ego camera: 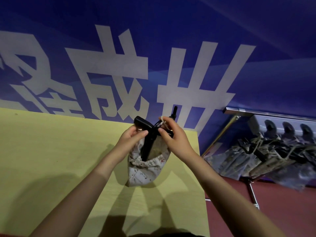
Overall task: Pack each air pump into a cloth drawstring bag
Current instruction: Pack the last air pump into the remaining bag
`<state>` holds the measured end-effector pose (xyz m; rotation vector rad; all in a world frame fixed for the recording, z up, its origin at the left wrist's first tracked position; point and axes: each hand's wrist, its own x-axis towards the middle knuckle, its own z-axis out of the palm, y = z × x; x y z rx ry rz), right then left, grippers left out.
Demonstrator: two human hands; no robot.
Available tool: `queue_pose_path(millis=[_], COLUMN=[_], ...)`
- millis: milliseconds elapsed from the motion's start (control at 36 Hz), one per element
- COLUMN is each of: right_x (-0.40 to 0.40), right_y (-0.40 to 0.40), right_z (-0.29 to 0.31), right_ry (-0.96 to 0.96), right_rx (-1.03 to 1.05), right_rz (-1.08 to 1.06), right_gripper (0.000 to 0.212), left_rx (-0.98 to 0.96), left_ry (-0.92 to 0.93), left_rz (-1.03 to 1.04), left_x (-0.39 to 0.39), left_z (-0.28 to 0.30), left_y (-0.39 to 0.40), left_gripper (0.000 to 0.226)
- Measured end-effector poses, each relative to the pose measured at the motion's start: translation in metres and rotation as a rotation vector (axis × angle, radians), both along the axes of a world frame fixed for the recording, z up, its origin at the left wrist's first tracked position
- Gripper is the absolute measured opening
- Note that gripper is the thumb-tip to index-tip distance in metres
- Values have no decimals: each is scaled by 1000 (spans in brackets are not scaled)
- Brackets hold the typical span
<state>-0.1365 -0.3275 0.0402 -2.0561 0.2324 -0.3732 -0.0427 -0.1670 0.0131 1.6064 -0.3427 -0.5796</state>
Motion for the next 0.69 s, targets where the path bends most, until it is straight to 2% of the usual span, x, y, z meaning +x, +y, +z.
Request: queue_pose_path(millis=[83,139,194,306,389,472,556,694], right_x=[4,6,10,16,21,24,25,24], right_y=[-1,0,1,5,8,13,16,17], right_z=[0,0,-2,-7,-7,-7,-9,-11], right_ry=[19,23,17,-1,-5,-4,-14,-19], right_rx=[24,27,29,90,143,144,115,110], right_rz=[-10,-13,-20,-41,-58,-53,-44,-46], right_gripper=[40,40,40,40,41,41,40,40], left_rx=[-9,32,113,344,484,533,455,133], left_ry=[4,-35,-74,-71,79,304,385,456], left_rz=[74,113,145,161,108,-66,-111,112], left_x=[2,3,3,-1,-2,-6,-11,-7], left_z=[-5,-12,-22,-39,-39,-36,-39,-42], left_y=[10,17,26,43,51,53,51,50], left_gripper=[41,33,25,34,42,45,44,25])
